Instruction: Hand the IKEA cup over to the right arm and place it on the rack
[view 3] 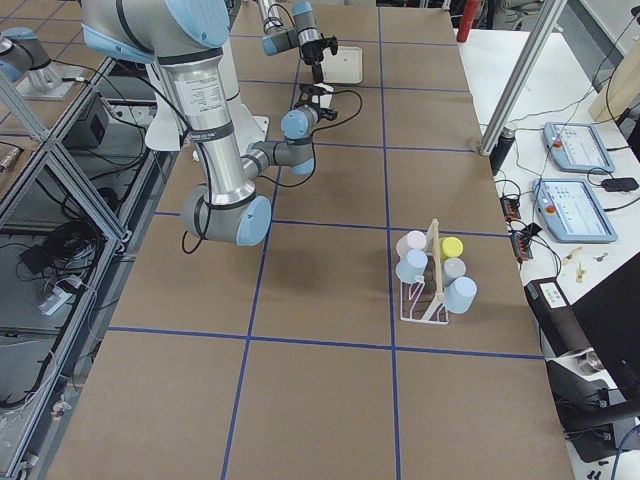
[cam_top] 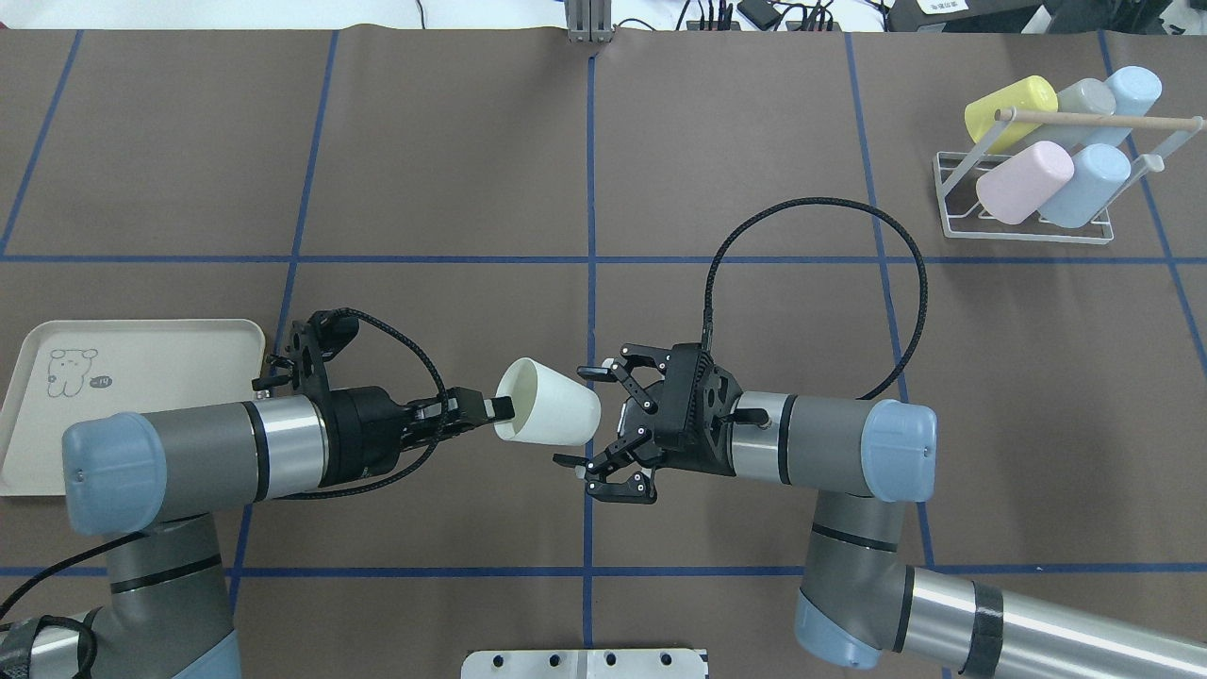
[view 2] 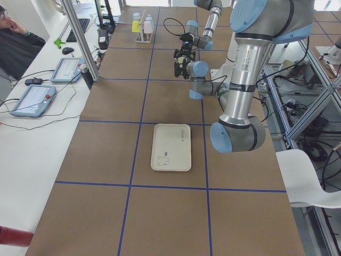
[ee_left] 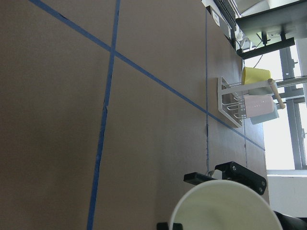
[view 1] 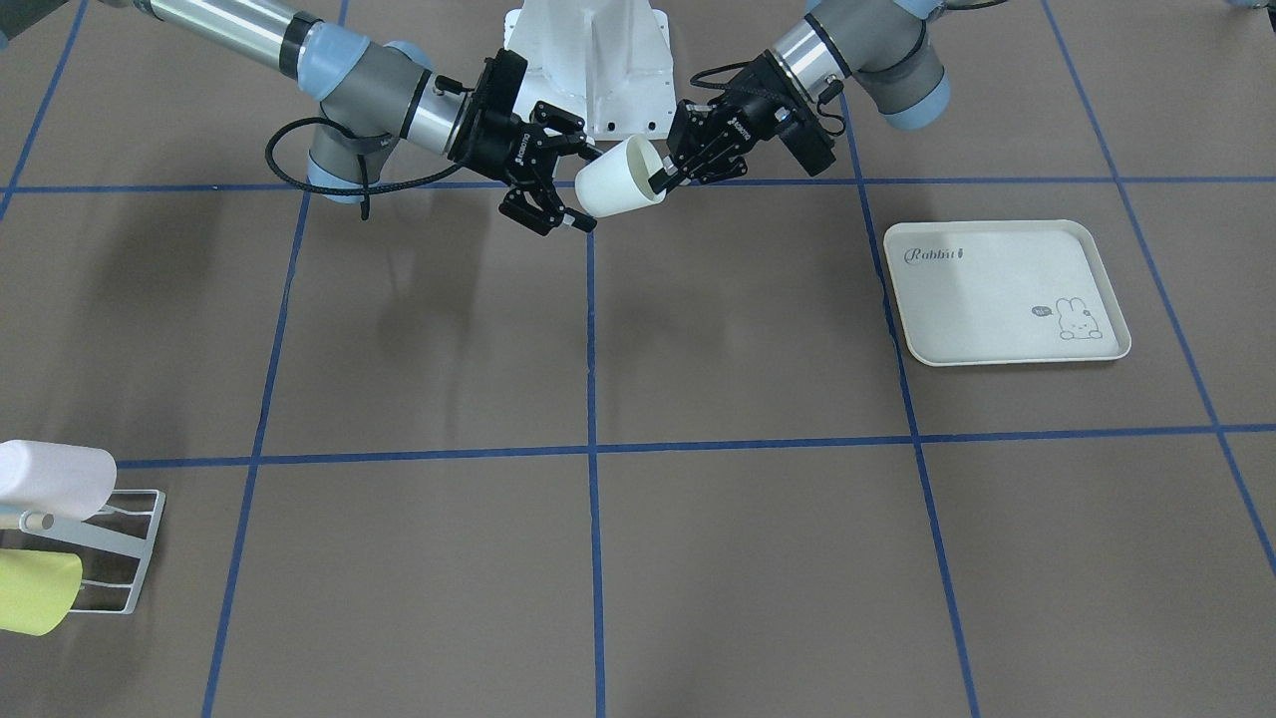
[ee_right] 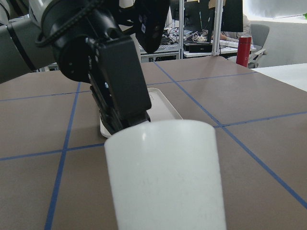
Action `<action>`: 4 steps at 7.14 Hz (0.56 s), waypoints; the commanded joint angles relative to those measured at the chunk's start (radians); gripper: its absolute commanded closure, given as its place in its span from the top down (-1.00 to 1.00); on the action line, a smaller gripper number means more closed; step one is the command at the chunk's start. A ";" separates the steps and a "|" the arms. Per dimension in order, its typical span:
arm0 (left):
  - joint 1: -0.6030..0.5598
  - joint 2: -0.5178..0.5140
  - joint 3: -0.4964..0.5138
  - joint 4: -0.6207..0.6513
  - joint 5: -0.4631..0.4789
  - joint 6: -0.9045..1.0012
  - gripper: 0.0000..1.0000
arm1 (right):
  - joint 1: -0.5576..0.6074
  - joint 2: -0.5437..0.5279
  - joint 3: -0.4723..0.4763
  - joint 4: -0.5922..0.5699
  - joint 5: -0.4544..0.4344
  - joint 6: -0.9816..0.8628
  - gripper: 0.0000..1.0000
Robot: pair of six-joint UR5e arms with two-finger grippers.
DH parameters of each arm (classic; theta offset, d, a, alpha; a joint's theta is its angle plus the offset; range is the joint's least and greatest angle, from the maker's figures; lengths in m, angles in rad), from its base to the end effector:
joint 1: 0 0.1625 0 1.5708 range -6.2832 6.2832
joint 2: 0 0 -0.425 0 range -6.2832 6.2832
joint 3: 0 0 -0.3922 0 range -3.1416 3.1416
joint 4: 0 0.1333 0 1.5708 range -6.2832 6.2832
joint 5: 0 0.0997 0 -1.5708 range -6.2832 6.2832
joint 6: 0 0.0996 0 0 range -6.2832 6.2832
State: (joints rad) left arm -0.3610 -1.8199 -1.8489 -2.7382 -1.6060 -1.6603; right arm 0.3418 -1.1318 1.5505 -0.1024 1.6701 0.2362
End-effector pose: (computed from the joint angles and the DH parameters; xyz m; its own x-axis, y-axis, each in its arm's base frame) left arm 0.4502 -0.3087 0.2658 -0.1437 -0.0412 -0.9888 0.3087 0.9474 -0.0844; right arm -0.5259 -0.3181 0.2622 0.1694 -0.9666 0.1924 -0.3422 0.1254 0.9312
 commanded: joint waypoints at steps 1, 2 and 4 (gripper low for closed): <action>0.001 -0.007 0.008 0.000 0.000 0.001 -1.00 | 0.000 0.001 -0.001 0.024 -0.001 0.000 0.85; 0.001 -0.010 0.007 0.000 -0.002 0.001 -1.00 | 0.000 0.001 -0.003 0.024 -0.001 0.000 0.78; 0.001 -0.018 0.005 0.000 -0.005 0.001 -1.00 | -0.001 0.000 -0.007 0.024 0.000 0.000 0.72</action>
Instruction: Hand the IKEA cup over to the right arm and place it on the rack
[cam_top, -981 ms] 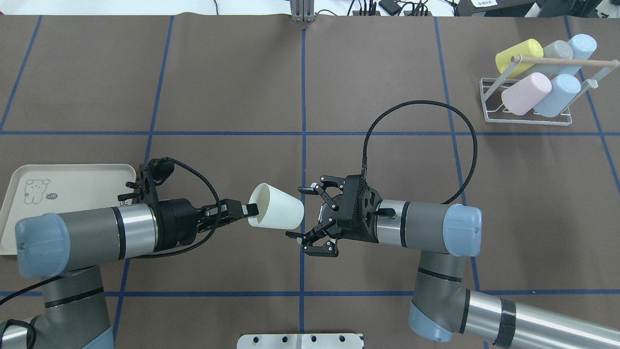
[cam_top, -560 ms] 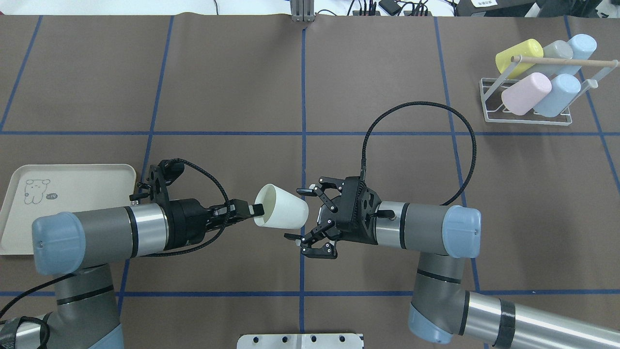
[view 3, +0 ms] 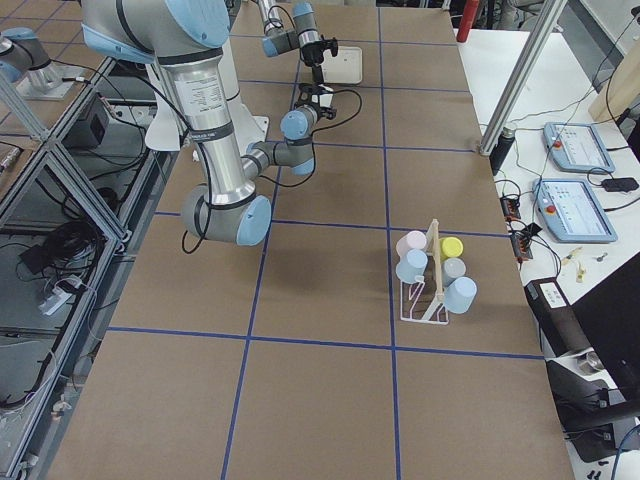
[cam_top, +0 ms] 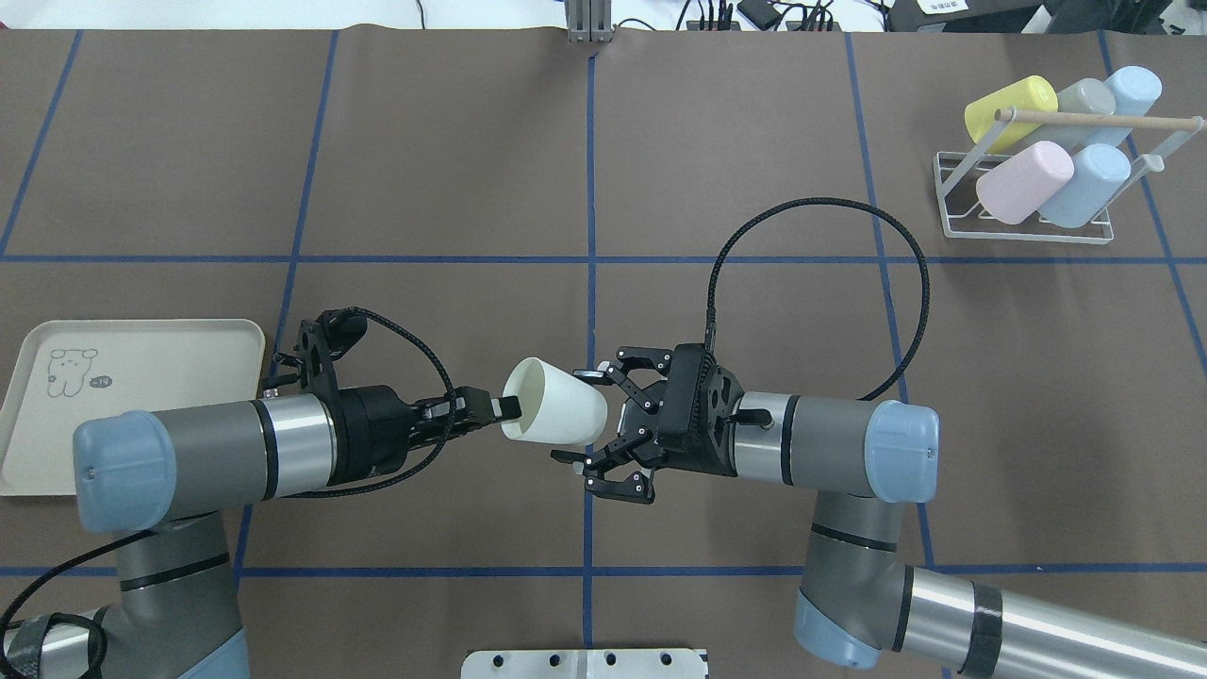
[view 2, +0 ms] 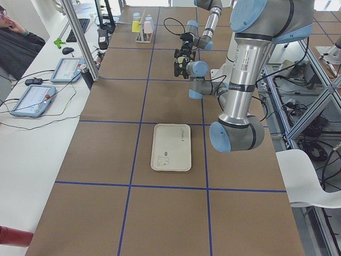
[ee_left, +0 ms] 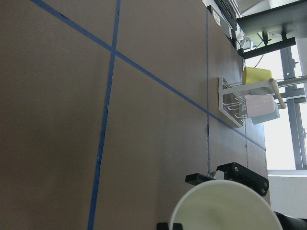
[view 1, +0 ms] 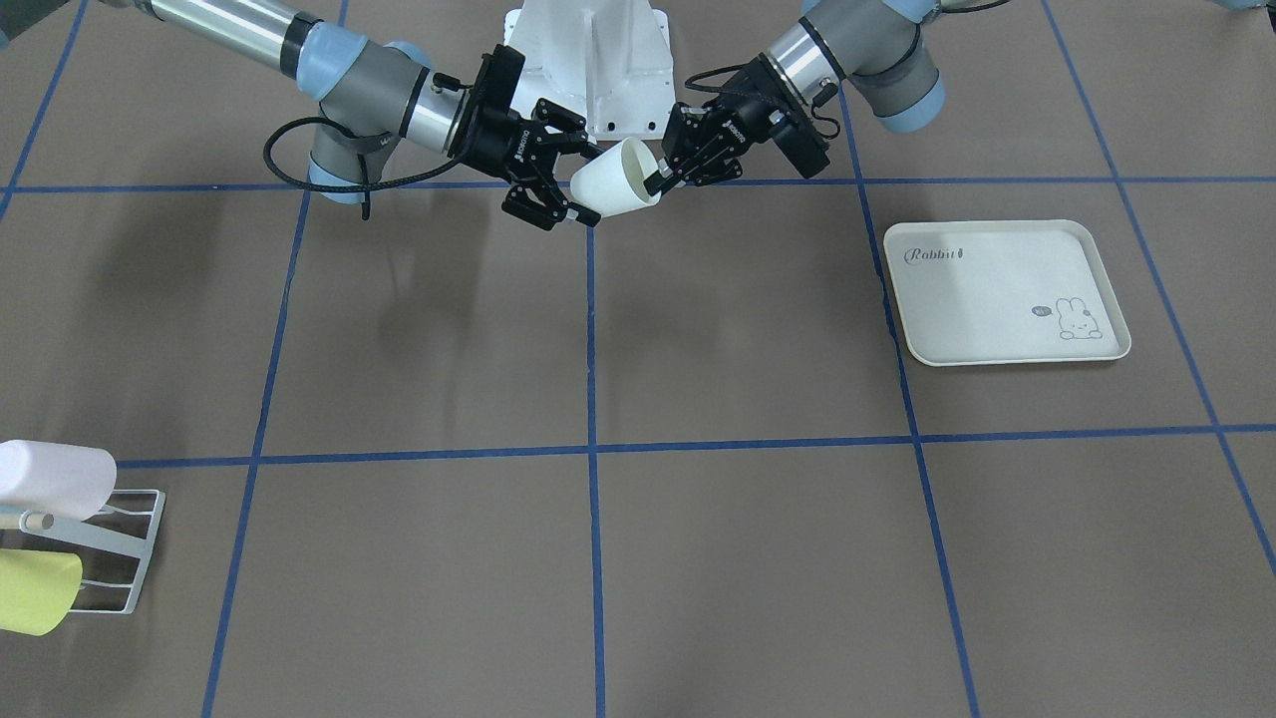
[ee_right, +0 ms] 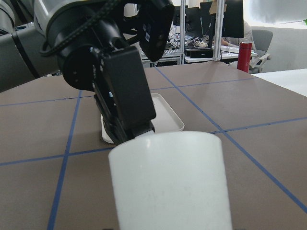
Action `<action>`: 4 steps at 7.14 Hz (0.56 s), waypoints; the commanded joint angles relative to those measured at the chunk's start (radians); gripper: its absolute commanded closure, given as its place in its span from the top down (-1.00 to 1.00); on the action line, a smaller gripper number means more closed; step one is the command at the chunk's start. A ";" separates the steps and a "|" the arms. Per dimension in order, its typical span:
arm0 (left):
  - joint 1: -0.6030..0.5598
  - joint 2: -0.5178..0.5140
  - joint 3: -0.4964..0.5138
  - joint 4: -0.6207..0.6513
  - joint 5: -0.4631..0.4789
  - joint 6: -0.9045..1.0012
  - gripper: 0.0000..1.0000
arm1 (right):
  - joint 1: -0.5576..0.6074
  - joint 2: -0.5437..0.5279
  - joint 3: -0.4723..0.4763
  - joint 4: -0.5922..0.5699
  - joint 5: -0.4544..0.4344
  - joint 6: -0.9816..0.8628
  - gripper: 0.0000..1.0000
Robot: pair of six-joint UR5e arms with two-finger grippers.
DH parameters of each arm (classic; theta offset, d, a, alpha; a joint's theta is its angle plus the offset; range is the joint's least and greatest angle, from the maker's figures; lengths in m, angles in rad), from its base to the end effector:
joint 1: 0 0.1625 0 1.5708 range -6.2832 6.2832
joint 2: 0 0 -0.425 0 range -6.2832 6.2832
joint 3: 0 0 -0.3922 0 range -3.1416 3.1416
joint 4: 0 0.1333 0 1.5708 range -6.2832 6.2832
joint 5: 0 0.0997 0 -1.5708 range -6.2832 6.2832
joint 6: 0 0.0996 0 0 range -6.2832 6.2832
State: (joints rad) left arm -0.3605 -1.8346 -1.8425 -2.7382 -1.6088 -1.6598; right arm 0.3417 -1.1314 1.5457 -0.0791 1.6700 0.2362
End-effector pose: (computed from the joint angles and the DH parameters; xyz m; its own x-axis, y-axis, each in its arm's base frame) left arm 0.4537 -0.3094 0.2607 -0.1510 -0.0380 -0.9878 0.3050 0.9487 -0.0831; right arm -0.5245 -0.3176 0.2625 0.1660 -0.9678 0.1893 -0.3587 0.1196 0.9258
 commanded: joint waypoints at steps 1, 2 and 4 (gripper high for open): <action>0.000 -0.005 -0.001 0.000 -0.002 0.000 -1.00 | -0.001 -0.002 -0.003 0.001 0.001 -0.002 0.72; 0.000 -0.008 0.000 0.000 -0.002 0.000 -1.00 | -0.001 -0.002 -0.003 0.001 0.001 -0.002 0.72; 0.000 -0.009 0.000 0.000 -0.005 0.002 -1.00 | 0.000 -0.002 -0.001 0.001 0.002 0.002 0.05</action>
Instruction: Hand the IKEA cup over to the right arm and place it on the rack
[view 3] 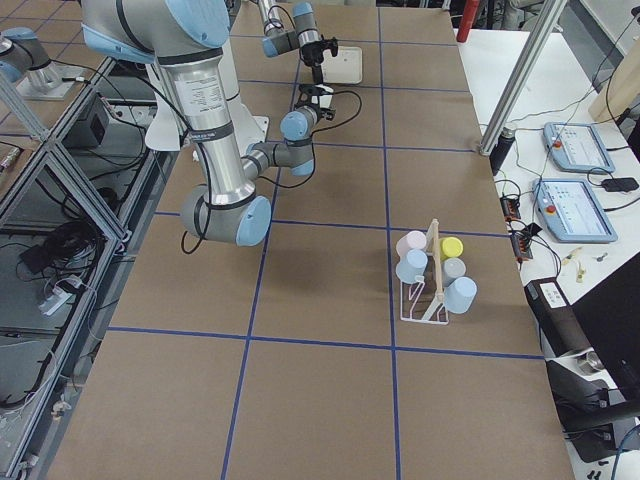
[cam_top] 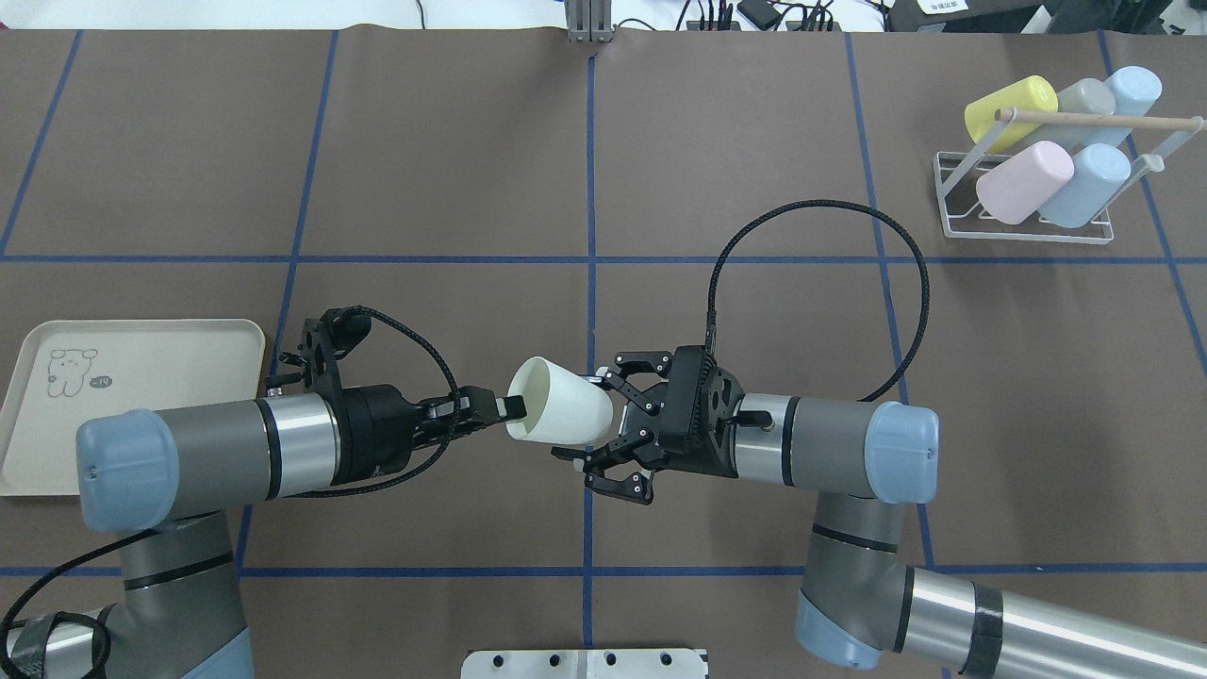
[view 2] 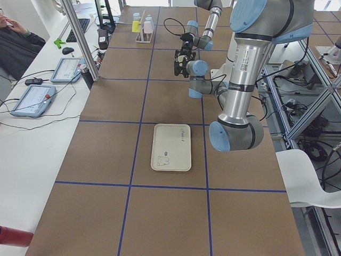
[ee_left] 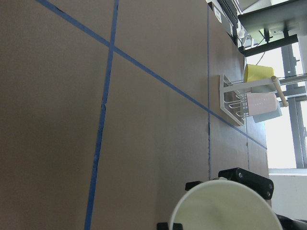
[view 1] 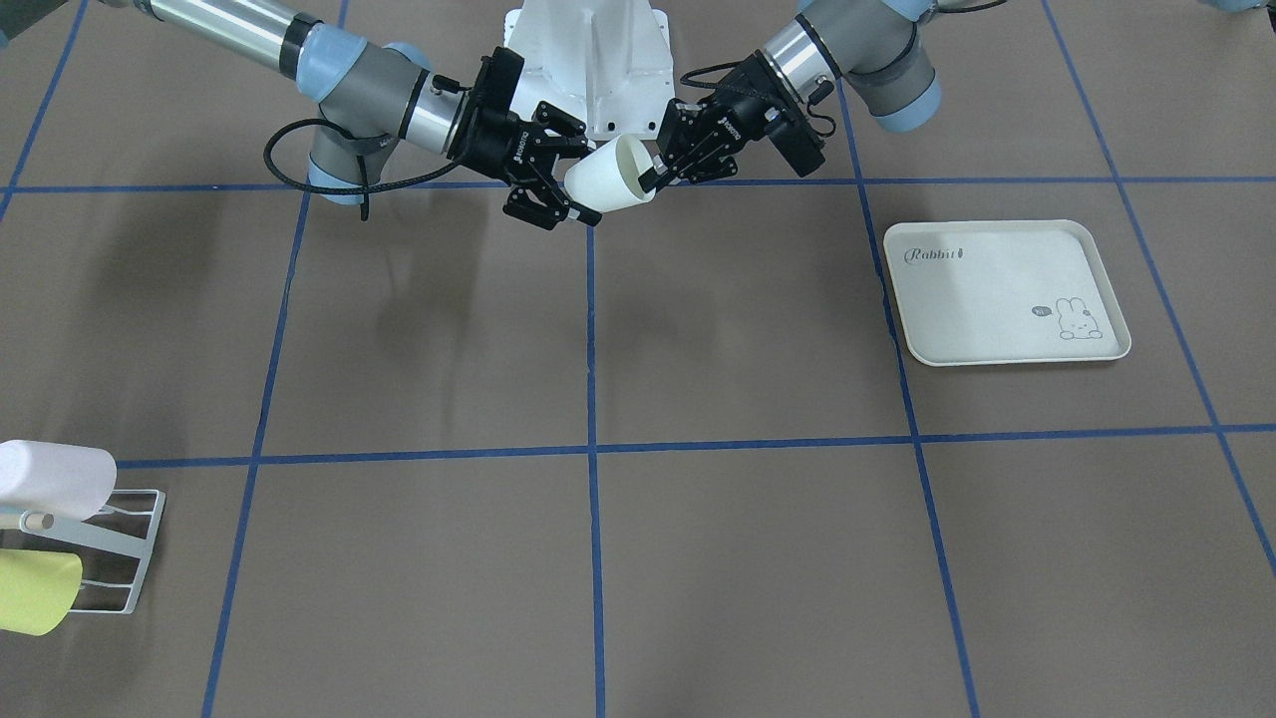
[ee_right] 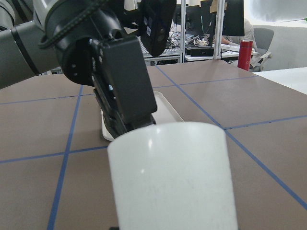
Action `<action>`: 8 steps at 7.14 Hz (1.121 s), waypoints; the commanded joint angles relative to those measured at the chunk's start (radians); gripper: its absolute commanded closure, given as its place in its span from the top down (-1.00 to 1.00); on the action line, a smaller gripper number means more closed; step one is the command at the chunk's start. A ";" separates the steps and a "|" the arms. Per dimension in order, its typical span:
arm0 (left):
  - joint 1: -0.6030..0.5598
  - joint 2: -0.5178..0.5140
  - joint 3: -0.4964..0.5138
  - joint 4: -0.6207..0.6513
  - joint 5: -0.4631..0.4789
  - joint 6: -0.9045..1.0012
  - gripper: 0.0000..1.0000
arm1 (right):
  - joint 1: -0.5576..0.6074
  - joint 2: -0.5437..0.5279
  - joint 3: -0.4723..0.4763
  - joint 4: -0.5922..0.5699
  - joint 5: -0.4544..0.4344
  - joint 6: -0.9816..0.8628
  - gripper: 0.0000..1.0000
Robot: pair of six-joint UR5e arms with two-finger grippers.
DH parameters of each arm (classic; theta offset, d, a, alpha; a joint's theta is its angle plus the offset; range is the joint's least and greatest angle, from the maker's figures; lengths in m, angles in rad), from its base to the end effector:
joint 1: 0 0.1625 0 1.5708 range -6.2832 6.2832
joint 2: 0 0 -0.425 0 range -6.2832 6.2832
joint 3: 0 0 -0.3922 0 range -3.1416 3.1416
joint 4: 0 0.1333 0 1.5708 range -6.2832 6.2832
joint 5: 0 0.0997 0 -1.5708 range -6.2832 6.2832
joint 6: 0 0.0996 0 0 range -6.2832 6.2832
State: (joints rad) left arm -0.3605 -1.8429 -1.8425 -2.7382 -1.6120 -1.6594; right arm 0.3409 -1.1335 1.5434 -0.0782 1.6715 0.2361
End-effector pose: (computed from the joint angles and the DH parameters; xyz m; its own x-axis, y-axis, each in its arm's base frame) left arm 0.4545 -0.3094 0.2563 -0.1582 -0.0348 -0.9868 0.3015 0.9500 -0.0819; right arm -0.5251 -0.3171 0.2647 0.1645 -0.9680 0.1893 -0.3552 0.1209 0.9269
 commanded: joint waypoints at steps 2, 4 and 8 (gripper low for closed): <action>-0.002 0.001 0.000 0.000 0.001 0.015 0.99 | 0.001 -0.003 0.001 0.000 -0.001 0.000 -0.51; -0.009 0.010 -0.003 0.000 -0.002 0.017 1.00 | 0.007 -0.006 0.001 0.000 -0.003 -0.001 -0.65; -0.136 0.216 -0.125 0.187 -0.094 0.233 1.00 | 0.166 -0.018 0.030 -0.326 0.010 -0.018 -0.64</action>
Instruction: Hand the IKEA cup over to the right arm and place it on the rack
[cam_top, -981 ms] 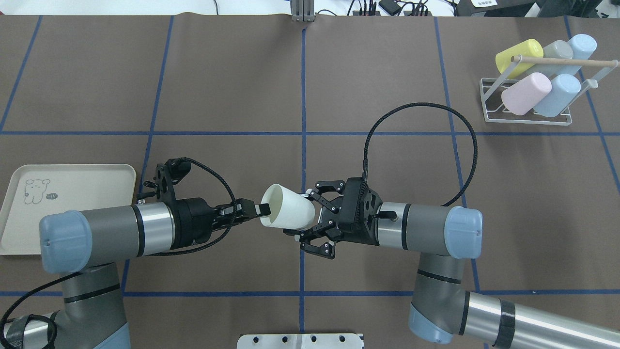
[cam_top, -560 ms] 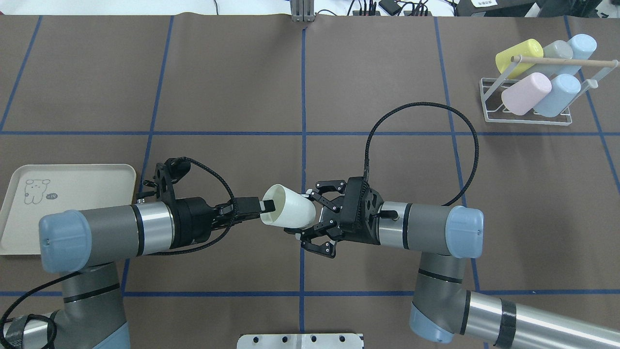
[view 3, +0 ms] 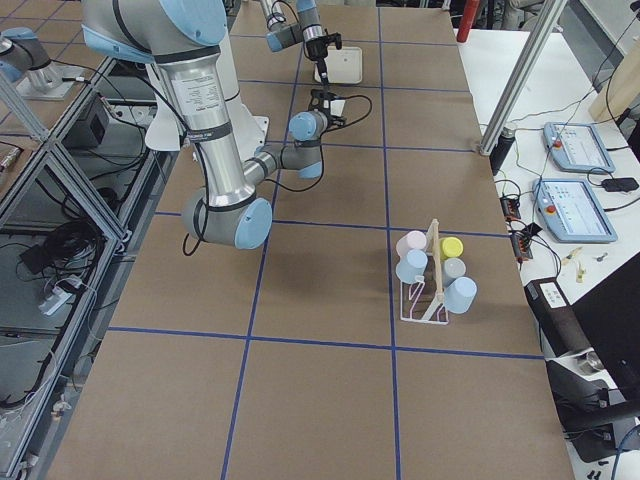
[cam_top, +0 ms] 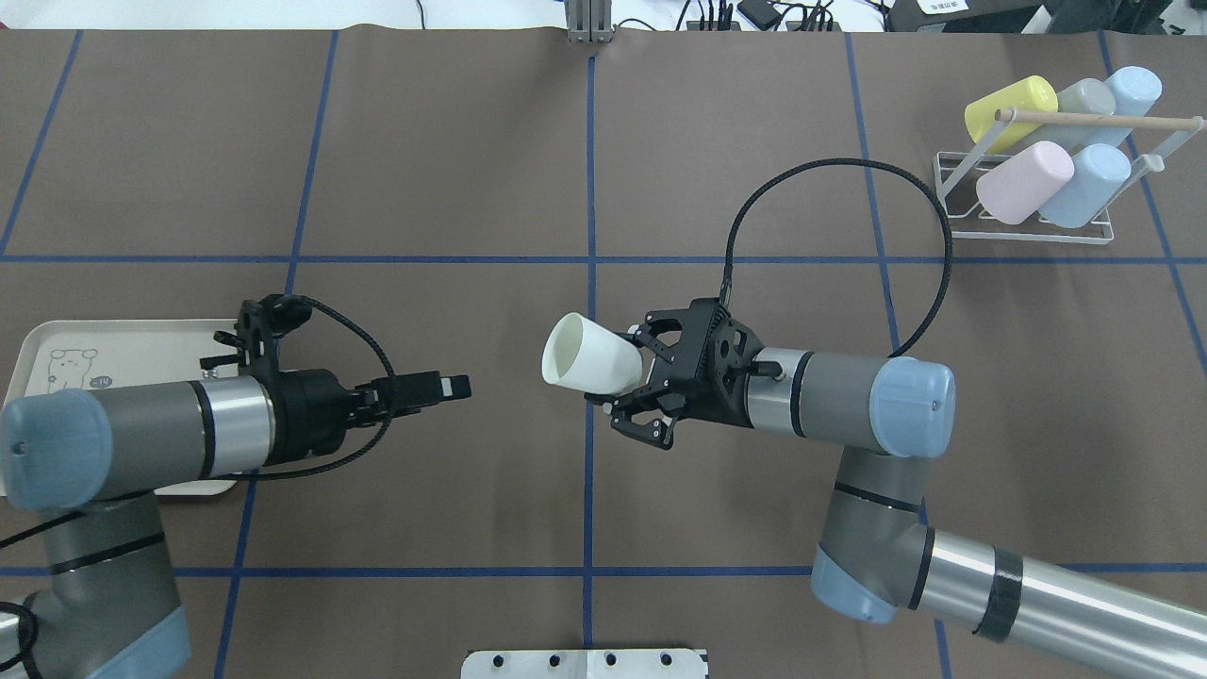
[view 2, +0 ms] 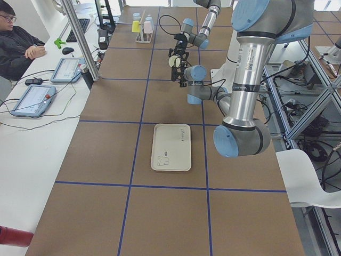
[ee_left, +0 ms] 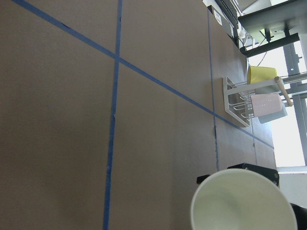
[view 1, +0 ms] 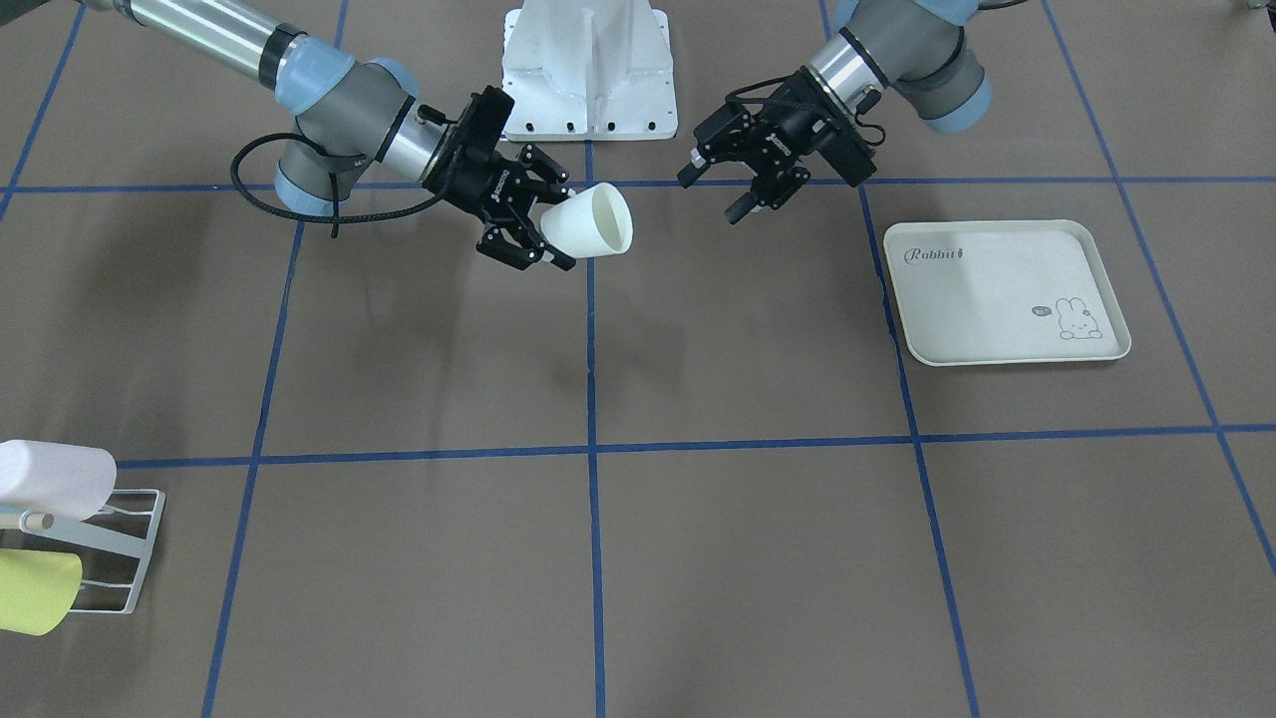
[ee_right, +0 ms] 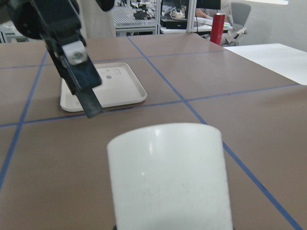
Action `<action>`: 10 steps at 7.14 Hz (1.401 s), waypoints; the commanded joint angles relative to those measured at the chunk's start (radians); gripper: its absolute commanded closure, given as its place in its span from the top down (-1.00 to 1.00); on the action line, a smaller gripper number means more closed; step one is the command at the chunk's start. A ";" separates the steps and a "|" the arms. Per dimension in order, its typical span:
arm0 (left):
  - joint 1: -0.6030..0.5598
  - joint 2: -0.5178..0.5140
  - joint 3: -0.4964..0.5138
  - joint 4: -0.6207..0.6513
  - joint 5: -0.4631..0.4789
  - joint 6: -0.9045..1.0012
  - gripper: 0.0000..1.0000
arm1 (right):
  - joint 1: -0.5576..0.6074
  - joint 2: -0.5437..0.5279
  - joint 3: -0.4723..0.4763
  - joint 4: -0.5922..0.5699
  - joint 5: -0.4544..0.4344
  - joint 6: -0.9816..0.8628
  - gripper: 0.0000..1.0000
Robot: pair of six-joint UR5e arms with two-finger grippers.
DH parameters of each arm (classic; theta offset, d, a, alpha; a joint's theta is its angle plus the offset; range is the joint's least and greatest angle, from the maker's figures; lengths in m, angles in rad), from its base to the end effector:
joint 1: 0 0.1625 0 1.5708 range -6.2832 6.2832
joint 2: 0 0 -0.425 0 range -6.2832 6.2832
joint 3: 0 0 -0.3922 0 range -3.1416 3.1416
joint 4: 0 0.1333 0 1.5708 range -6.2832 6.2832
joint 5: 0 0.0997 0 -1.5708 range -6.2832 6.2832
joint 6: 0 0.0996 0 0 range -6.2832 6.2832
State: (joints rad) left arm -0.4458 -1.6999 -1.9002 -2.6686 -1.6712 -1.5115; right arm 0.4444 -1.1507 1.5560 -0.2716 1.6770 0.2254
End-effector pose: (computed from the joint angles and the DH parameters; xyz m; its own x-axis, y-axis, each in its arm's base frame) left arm 0.4042 -0.3298 0.3121 0.0331 0.0495 -0.9982 0.3372 0.9397 0.0578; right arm -0.5058 -0.3768 0.2839 0.2973 -0.9319 0.2077 -0.1916 0.1549 0.9692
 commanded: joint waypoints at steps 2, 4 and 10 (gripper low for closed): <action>-0.103 0.201 -0.210 0.356 -0.035 0.253 1.00 | 0.149 -0.024 0.140 -0.444 0.007 -0.111 -0.64; -0.201 0.333 -0.220 0.375 -0.036 0.492 1.00 | 0.195 -0.053 0.428 -0.988 0.000 -0.289 -0.63; -0.591 0.470 -0.137 0.368 -0.265 1.050 1.00 | 0.482 -0.152 0.719 -1.874 -0.206 -1.030 -0.63</action>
State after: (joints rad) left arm -1.0117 -1.2306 -2.0462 -2.2990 -1.9040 -0.4843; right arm 0.8951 -1.2822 2.2633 -2.0151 1.6099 -0.6614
